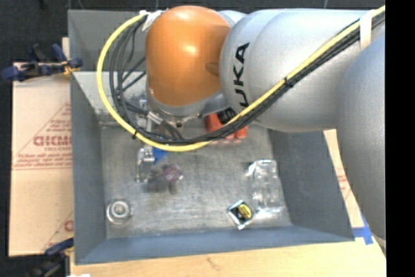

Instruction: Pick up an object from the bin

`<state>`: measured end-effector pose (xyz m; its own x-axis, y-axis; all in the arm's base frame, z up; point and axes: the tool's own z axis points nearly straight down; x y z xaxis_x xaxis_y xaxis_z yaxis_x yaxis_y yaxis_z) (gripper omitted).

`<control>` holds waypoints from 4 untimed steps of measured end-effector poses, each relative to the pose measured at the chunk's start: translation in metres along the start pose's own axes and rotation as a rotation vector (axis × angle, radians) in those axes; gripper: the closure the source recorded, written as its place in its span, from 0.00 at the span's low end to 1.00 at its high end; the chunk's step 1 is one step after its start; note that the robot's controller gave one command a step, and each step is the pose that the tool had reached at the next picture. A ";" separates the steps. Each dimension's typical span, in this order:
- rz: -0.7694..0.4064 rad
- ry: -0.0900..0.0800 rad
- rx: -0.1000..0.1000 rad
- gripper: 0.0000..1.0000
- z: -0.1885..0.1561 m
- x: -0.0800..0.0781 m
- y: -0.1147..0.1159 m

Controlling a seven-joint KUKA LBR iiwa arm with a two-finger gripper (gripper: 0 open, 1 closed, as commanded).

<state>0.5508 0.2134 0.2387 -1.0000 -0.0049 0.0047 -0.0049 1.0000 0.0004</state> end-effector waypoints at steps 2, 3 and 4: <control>0.307 -0.008 -0.003 1.00 0.141 -0.001 -0.074; 0.301 -0.010 -0.003 1.00 0.106 -0.002 -0.078; 0.282 -0.015 -0.005 1.00 -0.015 -0.001 -0.076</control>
Offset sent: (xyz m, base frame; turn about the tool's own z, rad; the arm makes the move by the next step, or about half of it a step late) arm -0.0002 -0.0732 -0.1412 0.3059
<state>0.5523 0.1375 0.2536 -0.9618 0.2734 -0.0098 0.2734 0.9619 0.0060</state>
